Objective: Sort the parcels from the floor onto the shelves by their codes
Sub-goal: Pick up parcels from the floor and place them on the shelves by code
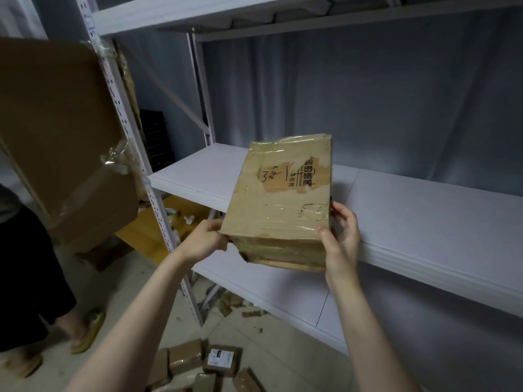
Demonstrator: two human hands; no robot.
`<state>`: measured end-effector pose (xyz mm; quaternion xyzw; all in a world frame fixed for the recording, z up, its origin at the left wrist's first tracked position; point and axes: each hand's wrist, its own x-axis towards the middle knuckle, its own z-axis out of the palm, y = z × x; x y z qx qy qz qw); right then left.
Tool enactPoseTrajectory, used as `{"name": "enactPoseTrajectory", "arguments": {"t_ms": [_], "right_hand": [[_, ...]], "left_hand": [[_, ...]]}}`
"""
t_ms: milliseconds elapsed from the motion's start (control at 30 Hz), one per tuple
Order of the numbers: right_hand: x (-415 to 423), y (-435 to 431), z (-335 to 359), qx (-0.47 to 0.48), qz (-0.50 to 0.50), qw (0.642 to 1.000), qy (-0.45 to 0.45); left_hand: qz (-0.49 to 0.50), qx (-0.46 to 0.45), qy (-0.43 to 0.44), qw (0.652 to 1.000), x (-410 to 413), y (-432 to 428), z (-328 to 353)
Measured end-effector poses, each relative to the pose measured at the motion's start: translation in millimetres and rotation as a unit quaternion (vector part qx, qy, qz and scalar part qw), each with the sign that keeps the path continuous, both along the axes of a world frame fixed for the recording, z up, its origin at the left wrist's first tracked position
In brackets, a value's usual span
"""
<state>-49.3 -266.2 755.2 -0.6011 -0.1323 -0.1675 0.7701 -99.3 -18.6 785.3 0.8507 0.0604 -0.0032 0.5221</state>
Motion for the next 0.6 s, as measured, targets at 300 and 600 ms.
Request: {"name": "enactPoseTrajectory", "arguments": {"t_ms": [300,600], "right_hand": [[8,-10,8,0.000,0.088,0.979,0.181],[2,6,41,-0.008,0.146,0.972,0.186]], "left_hand": [[-0.026,-0.174,0.062,0.983,-1,-3,25],[0.152,-0.097,-0.081,0.980,-4,-35,38]]}}
